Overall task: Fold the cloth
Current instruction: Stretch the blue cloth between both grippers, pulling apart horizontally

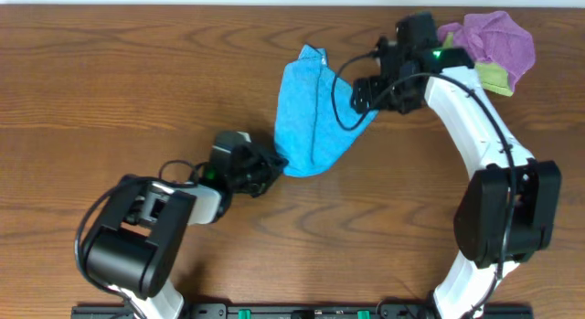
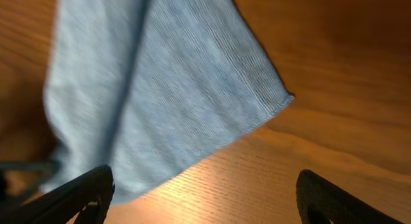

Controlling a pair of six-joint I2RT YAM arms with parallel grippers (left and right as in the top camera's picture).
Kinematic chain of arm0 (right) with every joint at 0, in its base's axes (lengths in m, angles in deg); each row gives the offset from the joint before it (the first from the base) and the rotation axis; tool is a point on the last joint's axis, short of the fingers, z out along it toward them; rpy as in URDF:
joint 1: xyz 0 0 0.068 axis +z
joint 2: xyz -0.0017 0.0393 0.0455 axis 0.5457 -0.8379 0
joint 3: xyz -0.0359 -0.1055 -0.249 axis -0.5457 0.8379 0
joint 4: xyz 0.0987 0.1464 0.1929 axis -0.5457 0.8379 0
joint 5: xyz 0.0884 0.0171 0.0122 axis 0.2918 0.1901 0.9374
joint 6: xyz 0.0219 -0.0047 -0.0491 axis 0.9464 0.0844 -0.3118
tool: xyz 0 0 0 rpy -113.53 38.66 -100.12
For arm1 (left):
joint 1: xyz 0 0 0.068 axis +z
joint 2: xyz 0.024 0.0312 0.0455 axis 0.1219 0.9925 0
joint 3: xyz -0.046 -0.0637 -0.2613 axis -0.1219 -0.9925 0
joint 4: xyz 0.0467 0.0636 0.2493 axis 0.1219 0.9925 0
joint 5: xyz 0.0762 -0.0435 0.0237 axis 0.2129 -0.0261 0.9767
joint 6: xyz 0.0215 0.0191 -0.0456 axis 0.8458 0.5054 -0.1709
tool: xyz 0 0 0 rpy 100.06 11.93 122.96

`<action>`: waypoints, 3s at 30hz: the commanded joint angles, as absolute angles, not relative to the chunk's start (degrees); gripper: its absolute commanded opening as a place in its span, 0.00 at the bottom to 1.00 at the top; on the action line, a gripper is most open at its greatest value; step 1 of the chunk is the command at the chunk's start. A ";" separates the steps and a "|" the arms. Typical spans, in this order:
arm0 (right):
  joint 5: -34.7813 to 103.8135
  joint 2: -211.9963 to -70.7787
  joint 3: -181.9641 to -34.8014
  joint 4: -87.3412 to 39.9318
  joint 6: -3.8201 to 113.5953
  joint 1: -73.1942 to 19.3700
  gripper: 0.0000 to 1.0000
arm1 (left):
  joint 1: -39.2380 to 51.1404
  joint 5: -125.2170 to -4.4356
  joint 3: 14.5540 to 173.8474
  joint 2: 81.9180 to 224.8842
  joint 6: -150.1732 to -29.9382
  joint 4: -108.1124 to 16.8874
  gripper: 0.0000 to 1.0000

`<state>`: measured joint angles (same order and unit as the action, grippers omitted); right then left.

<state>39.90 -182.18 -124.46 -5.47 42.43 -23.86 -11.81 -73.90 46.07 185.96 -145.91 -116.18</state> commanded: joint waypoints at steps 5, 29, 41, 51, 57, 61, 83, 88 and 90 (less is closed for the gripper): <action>39.36 -181.35 -114.67 -11.30 42.69 -24.13 0.90 | -5.34 -85.18 45.66 186.83 -142.68 -116.13 0.06; 40.45 -186.25 -109.27 -26.60 48.70 -24.13 0.81 | -1.95 -89.57 45.66 186.83 -140.69 -116.05 0.06; 41.15 -190.38 -109.27 -30.01 50.21 -24.13 0.74 | -0.84 -90.75 45.66 186.83 -140.56 -116.07 0.06; 42.59 -191.56 -109.44 -31.21 50.67 -24.15 0.01 | 1.02 -90.79 45.66 186.83 -140.56 -116.07 0.06; 42.59 -187.08 -109.46 -26.47 51.72 -24.17 0.01 | 3.97 -90.84 45.72 186.83 -140.60 -116.09 0.06; 42.55 -182.03 -109.46 -22.08 51.70 -24.17 0.01 | 5.61 -91.71 46.53 186.83 -140.58 -116.09 0.06; 38.35 -168.70 -109.44 3.69 51.94 -24.02 0.01 | 6.33 -98.42 51.21 186.83 -139.75 -116.05 0.06; 37.50 -168.70 -109.44 6.03 52.07 -24.02 0.01 | 6.36 -101.39 51.19 186.83 -137.34 -115.43 0.06; 36.98 -168.70 -109.44 6.62 52.35 -24.02 0.01 | 6.36 -101.59 51.19 186.83 -135.68 -113.95 0.06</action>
<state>39.34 -169.33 -109.64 6.01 51.30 -23.95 5.87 -99.86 50.33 186.13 -139.16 -114.95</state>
